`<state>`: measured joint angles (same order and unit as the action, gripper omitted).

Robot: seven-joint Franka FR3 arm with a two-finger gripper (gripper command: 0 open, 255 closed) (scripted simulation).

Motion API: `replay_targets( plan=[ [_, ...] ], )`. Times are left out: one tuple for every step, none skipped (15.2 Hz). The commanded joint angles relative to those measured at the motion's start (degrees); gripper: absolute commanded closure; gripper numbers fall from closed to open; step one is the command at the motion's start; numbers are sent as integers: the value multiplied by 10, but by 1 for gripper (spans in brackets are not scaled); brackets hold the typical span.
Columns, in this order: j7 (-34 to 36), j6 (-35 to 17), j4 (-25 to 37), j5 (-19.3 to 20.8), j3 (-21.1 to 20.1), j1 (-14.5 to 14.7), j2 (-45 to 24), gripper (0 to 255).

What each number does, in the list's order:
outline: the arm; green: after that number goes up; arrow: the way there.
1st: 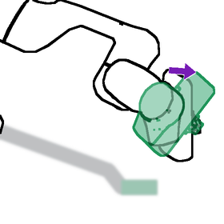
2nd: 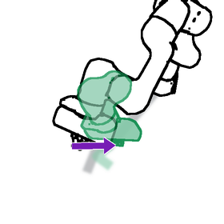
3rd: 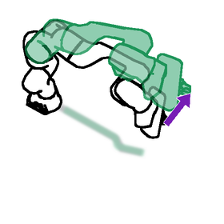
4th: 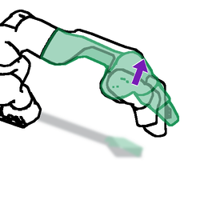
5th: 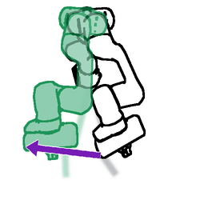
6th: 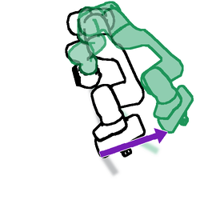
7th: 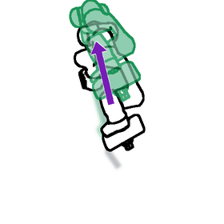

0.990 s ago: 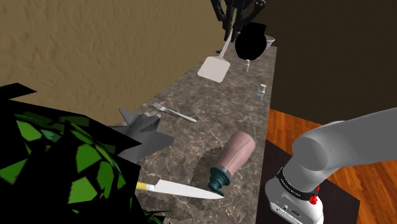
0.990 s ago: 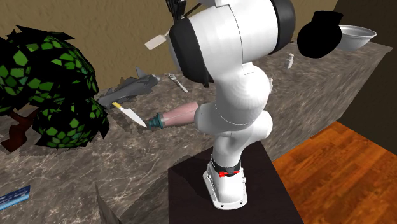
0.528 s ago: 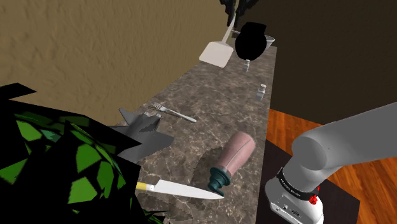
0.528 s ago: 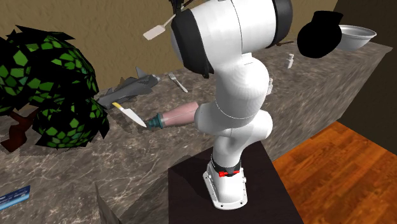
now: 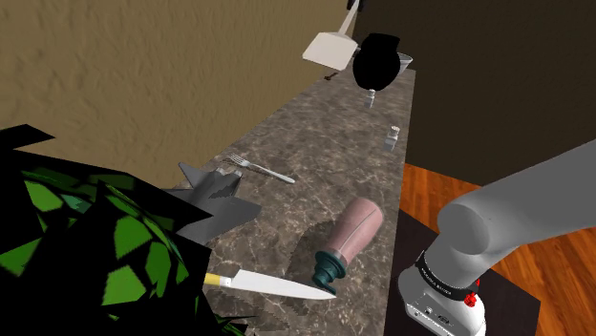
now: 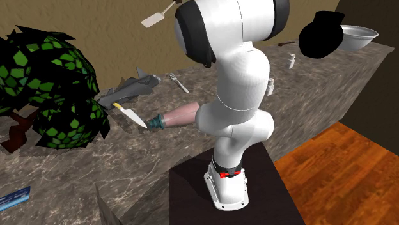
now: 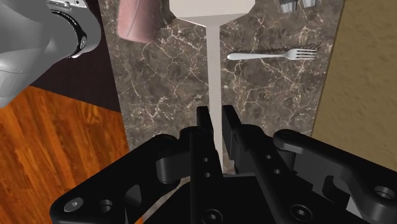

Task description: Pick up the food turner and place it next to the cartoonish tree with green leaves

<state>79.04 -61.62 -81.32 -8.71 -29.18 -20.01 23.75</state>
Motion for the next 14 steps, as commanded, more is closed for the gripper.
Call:
replay_targets(
  plan=[
    [7, 19, 37, 6, -7, -3, -19, 255],
    [10, 29, 55, 9, -11, -4, -28, 255],
    [14, 38, 73, 12, -16, -5, -38, 255],
    [18, 48, 93, 16, -21, -7, -48, 255],
    [23, 59, 113, 20, -26, -8, -59, 255],
    [28, 68, 132, 24, -32, -8, -69, 255],
    [37, 71, 125, 15, -34, -5, -58, 255],
    [47, 74, 119, 7, -37, -2, -47, 255],
    [58, 77, 115, -1, -41, 2, -37, 255],
    [69, 80, 111, -9, -45, 5, -28, 255],
    [80, 84, 109, -17, -50, 8, -19, 255],
    [92, 88, 107, -25, -55, 11, -11, 255],
    [104, 92, 106, -33, -61, 13, -4, 255],
    [117, 96, 106, -40, -67, 16, 3, 255]
  ],
)
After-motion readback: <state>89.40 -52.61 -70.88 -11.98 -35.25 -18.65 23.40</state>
